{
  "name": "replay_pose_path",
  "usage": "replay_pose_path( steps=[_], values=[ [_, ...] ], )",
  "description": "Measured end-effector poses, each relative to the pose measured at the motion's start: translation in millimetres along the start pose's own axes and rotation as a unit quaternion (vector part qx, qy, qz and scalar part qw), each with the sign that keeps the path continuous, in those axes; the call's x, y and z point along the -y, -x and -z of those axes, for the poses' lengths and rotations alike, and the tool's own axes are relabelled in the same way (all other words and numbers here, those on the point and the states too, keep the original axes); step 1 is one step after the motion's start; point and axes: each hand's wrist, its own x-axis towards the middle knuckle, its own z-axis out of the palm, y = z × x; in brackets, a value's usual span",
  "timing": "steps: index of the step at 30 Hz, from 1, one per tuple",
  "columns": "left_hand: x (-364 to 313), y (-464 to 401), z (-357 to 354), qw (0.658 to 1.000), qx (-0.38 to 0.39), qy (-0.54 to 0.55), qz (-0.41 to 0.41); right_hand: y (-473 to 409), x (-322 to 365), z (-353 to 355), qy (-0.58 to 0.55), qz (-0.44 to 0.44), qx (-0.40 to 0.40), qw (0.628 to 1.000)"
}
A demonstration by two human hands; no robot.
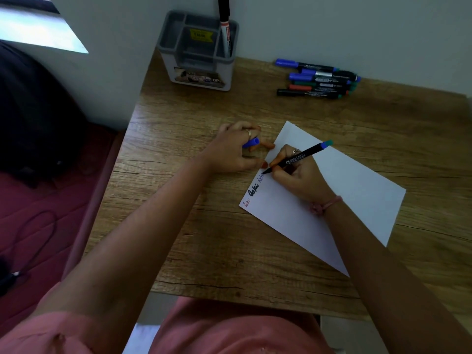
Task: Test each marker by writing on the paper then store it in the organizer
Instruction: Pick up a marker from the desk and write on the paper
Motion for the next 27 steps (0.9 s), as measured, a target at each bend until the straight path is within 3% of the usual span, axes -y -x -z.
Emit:
replay_pose_path(
  steps=[5,8,10,13,16,20,27],
  values=[
    [-5.5,2.8,2.9,0.999,-0.003,0.035,0.024,-1.9,3.8,2.6,-0.049,-0.014,-0.020,0.998],
    [-10.7,10.4,7.3,0.986,-0.033,0.161,0.037,-3.2,8.8,7.8,-0.089,-0.056,-0.030,0.994],
    [-12.9,15.1,7.4,0.966,-0.040,0.241,0.086,-5.6,14.3,11.3,-0.102,-0.055,-0.034,0.993],
    [-13.7,23.2,5.6,0.947,-0.011,0.270,0.175,-10.4,28.7,14.8,-0.160,-0.034,-0.068,0.984],
    [-16.5,36.6,8.5,0.950,-0.010,0.284,0.131,-13.5,43.7,16.4,-0.215,-0.027,-0.072,0.974],
    [-25.6,48.1,17.0,0.965,-0.046,0.251,0.055,-19.5,56.1,16.7,-0.207,-0.016,-0.073,0.975],
    [-29.0,55.3,23.3,0.969,-0.075,0.233,0.019,-24.4,66.8,18.3,-0.177,-0.002,-0.057,0.983]
  ],
)
